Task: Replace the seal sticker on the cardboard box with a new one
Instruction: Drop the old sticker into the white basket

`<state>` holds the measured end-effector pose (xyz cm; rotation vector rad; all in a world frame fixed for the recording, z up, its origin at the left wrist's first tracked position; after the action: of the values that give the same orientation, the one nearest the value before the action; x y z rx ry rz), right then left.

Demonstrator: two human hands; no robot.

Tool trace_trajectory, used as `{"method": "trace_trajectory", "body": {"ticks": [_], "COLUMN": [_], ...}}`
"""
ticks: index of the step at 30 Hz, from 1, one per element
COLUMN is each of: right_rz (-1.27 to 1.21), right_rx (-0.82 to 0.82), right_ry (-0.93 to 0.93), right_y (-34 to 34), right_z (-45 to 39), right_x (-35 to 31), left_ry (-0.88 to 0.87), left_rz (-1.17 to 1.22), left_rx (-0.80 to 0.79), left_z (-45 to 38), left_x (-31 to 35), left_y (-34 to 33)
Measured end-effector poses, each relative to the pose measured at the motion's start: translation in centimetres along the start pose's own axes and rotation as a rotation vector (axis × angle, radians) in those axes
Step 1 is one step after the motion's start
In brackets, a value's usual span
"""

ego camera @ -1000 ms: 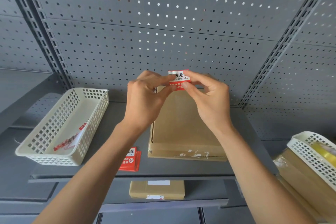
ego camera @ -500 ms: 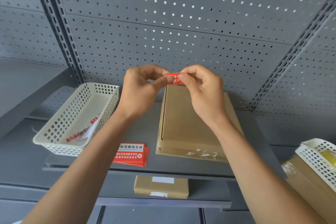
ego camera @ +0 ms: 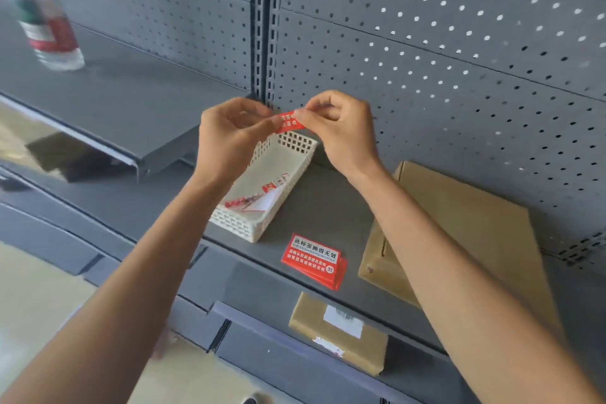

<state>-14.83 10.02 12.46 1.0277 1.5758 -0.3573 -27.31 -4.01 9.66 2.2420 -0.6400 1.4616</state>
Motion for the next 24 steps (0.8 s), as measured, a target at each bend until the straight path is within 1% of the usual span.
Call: {"method": "trace_trajectory", "body": {"ticks": [4, 8, 10, 12, 16, 20, 22, 24], "right_rz": [-0.004, 0.029, 0.076, 0.142, 0.402, 0.623, 0.703, 0.751], "right_rx": [-0.071, -0.115, -0.152, -0.193, -0.288, -0.432, -0.468, -0.487], "right_ry": [-0.022, -0.044, -0.057, -0.073, -0.058, -0.055, -0.039, -0.016], "right_y": [-4.4, -7.0, -8.0, -8.6, -9.3, -10.0, -10.1, -9.9], "right_z": [-0.7, -0.7, -0.6, -0.5, -0.5, -0.5, -0.6, -0.7], "right_x": [1.1, 2.6, 3.5, 4.3, 5.9, 7.1, 7.4, 7.2], "left_ry": [0.008, 0.023, 0.038, 0.032, -0.005, -0.119, -0.167, -0.186], "left_rz": [-0.139, -0.22, -0.284, -0.397, -0.655, -1.032, -1.144, -1.198], "left_rx": [0.091, 0.073, 0.039, -0.023, -0.14, -0.236, -0.289, -0.328], "left_z": [0.2, 0.8, 1.3, 1.7, 1.9, 1.9, 2.0, 2.1], "left_x": [-1.9, -3.3, -3.8, -4.2, -5.3, -5.4, -5.3, -5.2], "left_y": [3.7, 5.3, 5.5, 5.3, 4.2, 2.7, 2.1, 1.8]}}
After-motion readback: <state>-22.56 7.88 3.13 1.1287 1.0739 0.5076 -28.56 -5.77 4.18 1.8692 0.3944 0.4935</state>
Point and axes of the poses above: each hand's wrist, its own z-axis away from the middle knuckle, its own y-axis out of the back of the hand, x = y × z, the point moved 6 cm from there along -z, towards the middle knuckle, and after that the axes turned 6 degrees about -y, right-handed, at the moved point
